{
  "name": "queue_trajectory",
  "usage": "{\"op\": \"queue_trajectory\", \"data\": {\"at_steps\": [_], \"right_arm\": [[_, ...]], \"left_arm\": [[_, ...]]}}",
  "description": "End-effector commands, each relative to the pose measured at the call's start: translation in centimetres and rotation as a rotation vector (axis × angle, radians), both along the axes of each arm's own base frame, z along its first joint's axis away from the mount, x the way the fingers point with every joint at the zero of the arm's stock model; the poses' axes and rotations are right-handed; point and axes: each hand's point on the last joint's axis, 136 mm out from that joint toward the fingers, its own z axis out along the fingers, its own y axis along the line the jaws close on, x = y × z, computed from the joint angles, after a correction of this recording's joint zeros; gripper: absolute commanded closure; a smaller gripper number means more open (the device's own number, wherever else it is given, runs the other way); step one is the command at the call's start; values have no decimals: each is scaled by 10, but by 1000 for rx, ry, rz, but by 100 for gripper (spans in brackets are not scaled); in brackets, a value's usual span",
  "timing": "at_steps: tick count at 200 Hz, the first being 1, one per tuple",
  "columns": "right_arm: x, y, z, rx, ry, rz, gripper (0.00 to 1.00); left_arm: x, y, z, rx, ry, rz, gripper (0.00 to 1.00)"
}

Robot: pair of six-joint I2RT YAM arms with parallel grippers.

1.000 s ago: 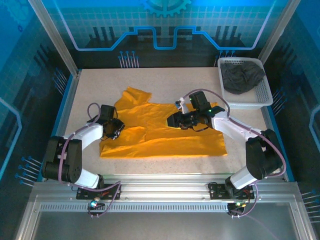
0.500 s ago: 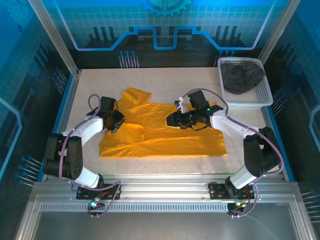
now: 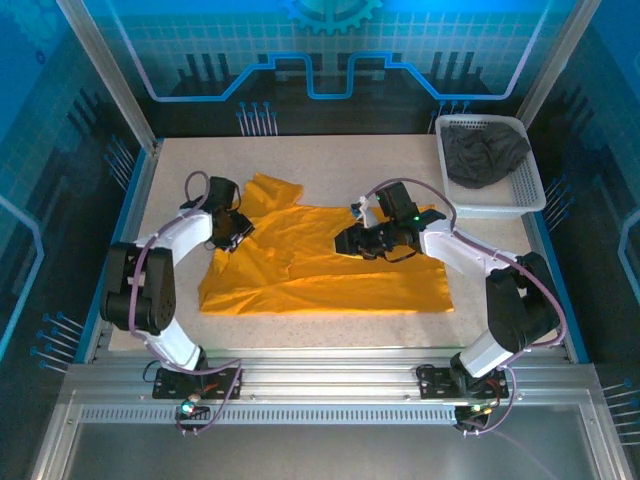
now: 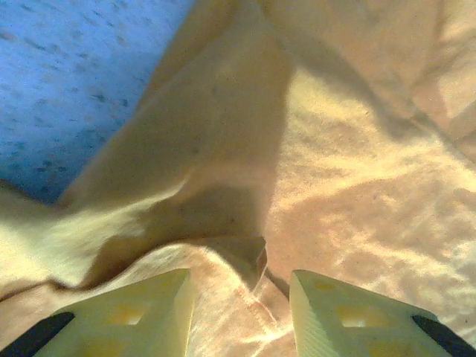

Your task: Fold and stack the t-shirts

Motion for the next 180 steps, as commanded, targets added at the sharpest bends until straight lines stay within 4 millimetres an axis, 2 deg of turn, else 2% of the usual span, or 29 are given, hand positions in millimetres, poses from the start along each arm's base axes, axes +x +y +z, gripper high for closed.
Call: {"op": "queue_trajectory", "data": {"at_steps": [1,15,35,63,90,110,134,180], "right_arm": [[2,-26,-3,-97,-15,-70,57],[0,-44,-19,-169,25,-110,60],[-10,-62,-39,-242,82,-122,62],[-25,-75,-61,-338,127,-92,64],[-38,-82,-83,-435,182,-49,65],[-44,-81,-95,-487,205,-7,66],[-51,-73,-108,-551,233,57,66],[-64,-30,-125,-587,280,202,65]], "left_arm": [[-30,22,35,87,-14,67,61],[-52,25,32,63,9,104,64],[-80,24,9,-31,70,169,68],[-93,16,-24,-149,127,241,72],[-106,16,-51,-155,224,278,73],[-121,25,-64,-151,297,342,73],[-140,45,-69,-143,344,441,73],[-159,84,-64,-144,343,570,73]]}}
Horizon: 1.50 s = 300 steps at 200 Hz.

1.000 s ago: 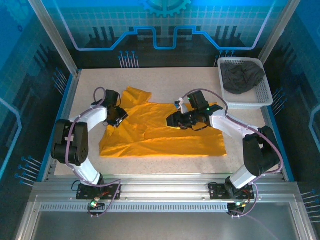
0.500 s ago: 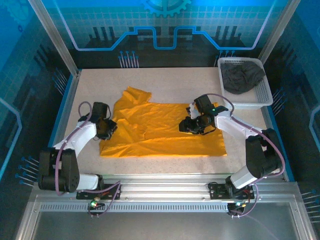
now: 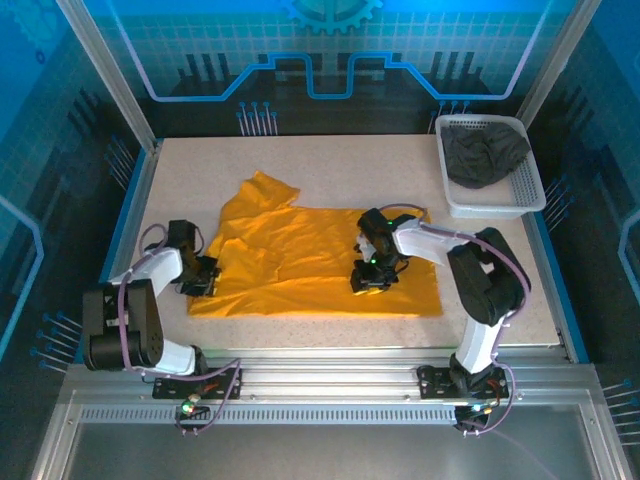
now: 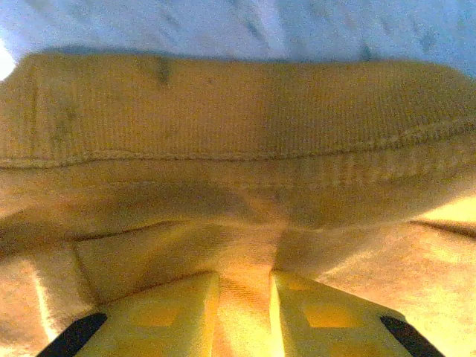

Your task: Fold and stack the t-shirts

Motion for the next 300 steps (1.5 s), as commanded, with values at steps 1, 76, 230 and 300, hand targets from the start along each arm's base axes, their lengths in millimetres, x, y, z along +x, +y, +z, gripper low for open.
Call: {"op": "queue_trajectory", "data": {"at_steps": [1,76,230,300], "right_arm": [[-10,20,-4,-19,49,83,65],[-6,78,26,149,-13,133,61],[244,-129,56,-366,-376,-278,56],[220,-112,80,-293,-392,-300,55]], "left_arm": [[-36,19,-10,24,115,62,73],[-20,68,36,135,11,109,59],[308,20,110,246,-513,-352,51],[383,15,45,365,-447,-446,47]]}}
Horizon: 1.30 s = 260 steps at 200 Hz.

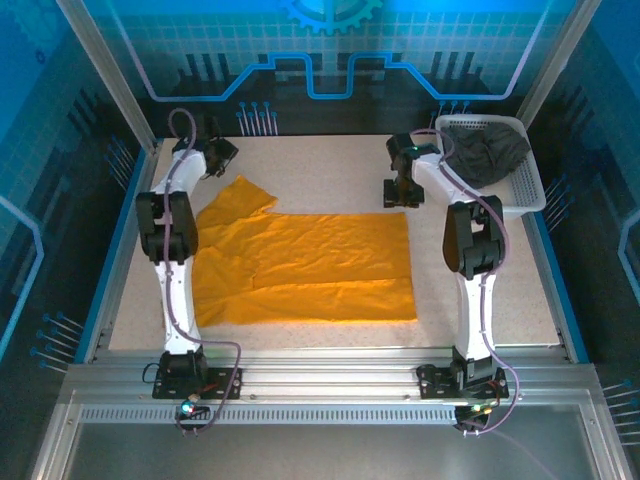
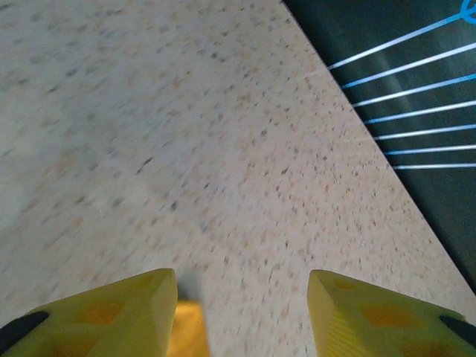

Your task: Fold and stack the t-shirts

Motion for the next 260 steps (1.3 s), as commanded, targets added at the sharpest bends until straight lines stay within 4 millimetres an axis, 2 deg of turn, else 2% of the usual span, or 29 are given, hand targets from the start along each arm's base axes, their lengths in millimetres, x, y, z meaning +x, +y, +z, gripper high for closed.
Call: {"op": "queue_trajectory", "data": {"at_steps": [1,29,51,81,103,124,152,173,221,260], "right_arm": [[-12,10,30,46,-39,2,56],[-15,14,40,62,-57,11,55],[-15,16,44,79,-63,17,55],[-14,20,47,102,-73,26,55],[-12,21,47,111,-77,27,55],[-11,21,46,114,-78,26,55],[-12,17,40,114,-66,11,55],[-11,6,30,100,-45,-25,56],[0,-29,2,-75,22,-98,56],[5,-36,-20,-107,67,-103,56]], "left_arm": [[0,-8,-26,85,85,-27,46],[-19,-24,-54,121,242,-32,46],[-48,-28,-71,191,395,-32,46],[-78,-31,-85,230,535,-36,47],[-91,-35,-95,215,601,-53,50],[-101,-37,-101,222,648,-67,60],[-98,-41,-98,208,627,-71,83],[-86,-43,-83,212,563,-71,100],[-58,-45,0,231,347,-70,100],[-44,-54,61,227,181,-120,100]]}}
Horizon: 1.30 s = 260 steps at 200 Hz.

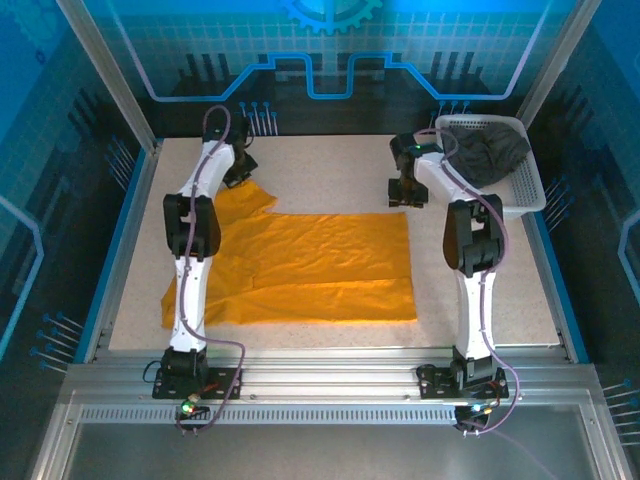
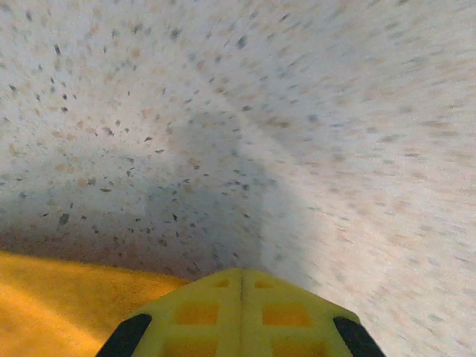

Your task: Fold and stack the t-shirts

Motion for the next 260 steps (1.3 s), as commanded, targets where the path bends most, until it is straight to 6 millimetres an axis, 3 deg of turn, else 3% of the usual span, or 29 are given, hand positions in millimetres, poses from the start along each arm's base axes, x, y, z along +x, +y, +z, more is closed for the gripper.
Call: {"op": "queue_trajectory", "data": {"at_steps": [1,28,49,52,101,134,168,173,214,260], "right_arm": [[-2,-17,-9,-53,45,-32,56],[1,-13,-23,-21,54,-8,58],[6,-8,-21,6,46,8,61],[5,-7,-31,5,68,10,61],[1,-3,-45,33,99,7,70],[-1,-5,-47,22,107,10,75],[7,-7,-35,-2,46,35,100],[10,-6,-21,1,10,41,100],[13,5,11,26,-112,117,100],[-5,22,33,69,-201,184,100]], "left_arm": [[11,-10,76,-16,-167,-70,100],[6,-11,98,-8,-192,-104,100],[-1,-12,97,-7,-164,-126,100],[-2,-12,97,-8,-163,-129,100],[-8,-14,78,-20,-109,-157,100],[-10,-12,53,-17,-49,-178,100],[-13,-7,35,-2,-5,-208,100],[-14,-7,34,-1,-2,-212,100],[-36,-2,43,19,4,-204,100],[-98,12,61,-25,-40,-123,100]]}}
